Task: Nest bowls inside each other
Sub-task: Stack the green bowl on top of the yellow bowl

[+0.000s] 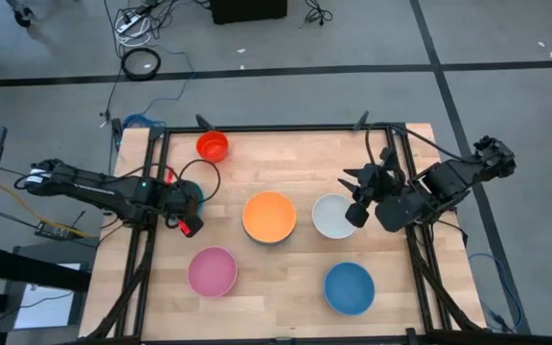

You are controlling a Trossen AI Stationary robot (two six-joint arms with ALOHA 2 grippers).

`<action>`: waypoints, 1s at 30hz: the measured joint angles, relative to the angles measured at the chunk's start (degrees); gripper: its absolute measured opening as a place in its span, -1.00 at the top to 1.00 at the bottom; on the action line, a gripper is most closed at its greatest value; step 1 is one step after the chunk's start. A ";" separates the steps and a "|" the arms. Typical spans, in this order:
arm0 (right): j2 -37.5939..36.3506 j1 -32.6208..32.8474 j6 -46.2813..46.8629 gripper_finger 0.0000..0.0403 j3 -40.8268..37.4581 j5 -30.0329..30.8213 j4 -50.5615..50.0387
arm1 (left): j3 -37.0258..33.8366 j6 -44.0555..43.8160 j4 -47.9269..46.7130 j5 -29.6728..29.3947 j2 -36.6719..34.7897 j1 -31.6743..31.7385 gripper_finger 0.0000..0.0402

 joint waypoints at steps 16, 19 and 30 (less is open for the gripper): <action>0.00 0.00 0.04 0.48 -0.02 -1.09 0.07 | 0.00 0.02 2.15 -0.66 1.14 0.01 0.09; -0.02 0.00 0.04 0.48 -0.02 -1.09 0.08 | 0.00 0.15 2.28 -1.05 2.35 -0.01 0.09; -0.02 0.00 0.02 0.48 -0.02 -1.55 0.12 | 0.00 0.32 2.46 -3.55 7.65 -0.01 0.11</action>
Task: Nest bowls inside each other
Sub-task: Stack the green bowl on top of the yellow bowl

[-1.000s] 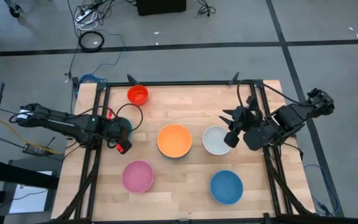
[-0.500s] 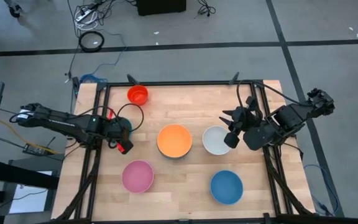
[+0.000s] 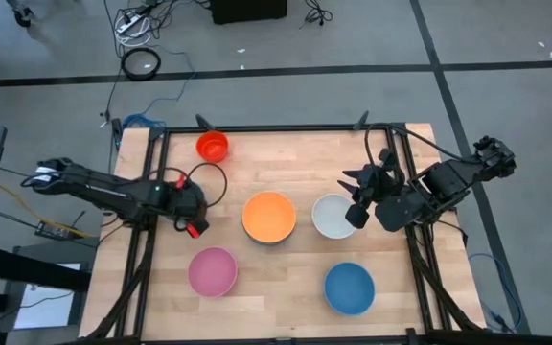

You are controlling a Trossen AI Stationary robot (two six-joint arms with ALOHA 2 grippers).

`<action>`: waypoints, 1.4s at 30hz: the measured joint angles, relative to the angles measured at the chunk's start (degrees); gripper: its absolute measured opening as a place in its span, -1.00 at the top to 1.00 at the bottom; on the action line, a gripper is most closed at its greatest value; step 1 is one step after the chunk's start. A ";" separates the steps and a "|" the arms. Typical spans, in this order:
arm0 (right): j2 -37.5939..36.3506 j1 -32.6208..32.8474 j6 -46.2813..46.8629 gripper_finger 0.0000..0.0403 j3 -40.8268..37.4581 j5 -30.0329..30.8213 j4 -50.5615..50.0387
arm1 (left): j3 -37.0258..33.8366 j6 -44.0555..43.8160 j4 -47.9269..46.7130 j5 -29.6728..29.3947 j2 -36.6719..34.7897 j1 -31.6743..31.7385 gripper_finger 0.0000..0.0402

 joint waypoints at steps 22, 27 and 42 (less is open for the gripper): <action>0.00 0.00 -0.09 0.48 0.00 -0.15 -0.03 | 11.24 8.50 6.47 -11.32 1.91 -3.04 0.95; -0.01 0.00 2.20 0.48 0.00 -0.50 -0.34 | 18.61 19.41 20.18 -9.58 1.85 -4.49 0.95; -0.02 -0.15 14.09 0.53 -0.02 -3.51 -10.02 | 19.67 21.98 36.36 8.16 16.88 -5.16 0.95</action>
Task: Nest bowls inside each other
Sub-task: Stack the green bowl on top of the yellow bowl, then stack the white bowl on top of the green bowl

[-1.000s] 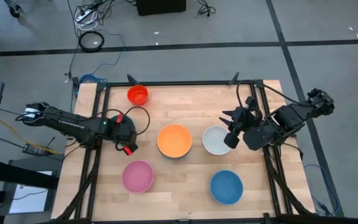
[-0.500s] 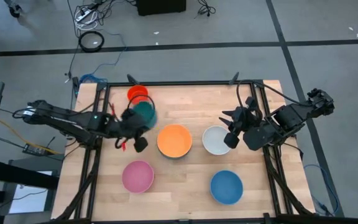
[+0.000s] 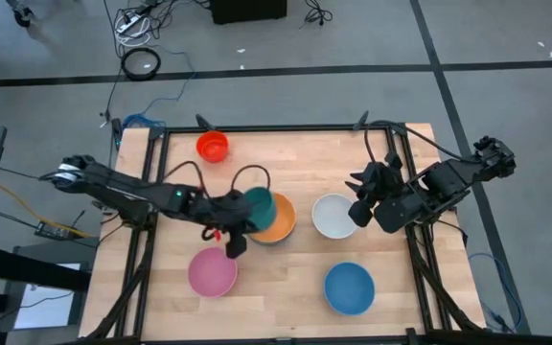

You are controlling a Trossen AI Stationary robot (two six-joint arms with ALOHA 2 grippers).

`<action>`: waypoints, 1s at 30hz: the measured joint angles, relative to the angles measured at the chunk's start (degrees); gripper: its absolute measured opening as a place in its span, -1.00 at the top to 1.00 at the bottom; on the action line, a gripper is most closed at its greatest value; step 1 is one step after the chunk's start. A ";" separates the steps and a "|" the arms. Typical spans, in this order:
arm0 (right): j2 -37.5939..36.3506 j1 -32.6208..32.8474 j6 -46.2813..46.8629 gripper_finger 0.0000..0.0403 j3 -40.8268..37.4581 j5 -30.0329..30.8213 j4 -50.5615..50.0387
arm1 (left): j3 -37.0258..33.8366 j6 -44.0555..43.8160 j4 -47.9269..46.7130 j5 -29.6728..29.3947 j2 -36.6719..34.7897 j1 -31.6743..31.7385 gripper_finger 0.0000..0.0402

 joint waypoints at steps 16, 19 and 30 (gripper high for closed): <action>-0.02 -0.40 1.63 0.54 -2.89 -3.49 -0.23 | 0.00 -2.86 3.97 2.15 4.55 -0.01 0.56; -0.01 -1.30 2.80 0.53 -5.16 -5.29 -0.19 | 0.00 -3.68 3.93 2.41 4.55 -0.02 0.43; 0.00 -3.73 3.94 0.51 -11.62 -10.18 0.76 | 0.00 -7.61 3.69 4.81 4.49 -1.22 0.25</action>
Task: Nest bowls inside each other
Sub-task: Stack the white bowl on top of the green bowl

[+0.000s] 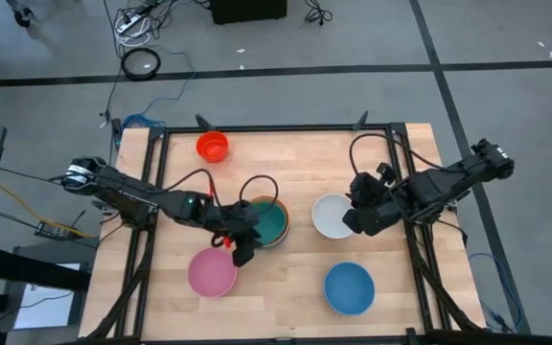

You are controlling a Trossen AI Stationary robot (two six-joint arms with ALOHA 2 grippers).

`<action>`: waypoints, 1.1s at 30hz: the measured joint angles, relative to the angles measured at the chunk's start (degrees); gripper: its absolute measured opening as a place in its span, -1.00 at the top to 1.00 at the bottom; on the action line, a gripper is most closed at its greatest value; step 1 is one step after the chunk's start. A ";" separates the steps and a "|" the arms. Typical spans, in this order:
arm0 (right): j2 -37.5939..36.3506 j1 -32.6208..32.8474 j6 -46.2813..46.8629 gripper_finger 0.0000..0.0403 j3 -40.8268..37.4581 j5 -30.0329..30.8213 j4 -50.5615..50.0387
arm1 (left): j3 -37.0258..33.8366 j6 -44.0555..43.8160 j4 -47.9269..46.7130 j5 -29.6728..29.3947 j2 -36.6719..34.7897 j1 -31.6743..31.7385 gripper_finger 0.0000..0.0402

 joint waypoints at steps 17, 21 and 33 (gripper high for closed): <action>0.00 -3.29 0.59 0.41 -7.24 -15.69 6.48 | 5.81 2.42 -12.91 -10.35 -5.07 0.00 0.24; 0.02 -4.84 -0.34 0.28 -12.33 -22.05 14.08 | 10.50 1.22 -26.11 -14.54 -6.19 0.01 0.24; 0.04 -5.65 -0.84 0.13 -23.10 -30.95 35.82 | 18.90 -3.86 -54.68 -23.31 -7.95 -0.37 0.24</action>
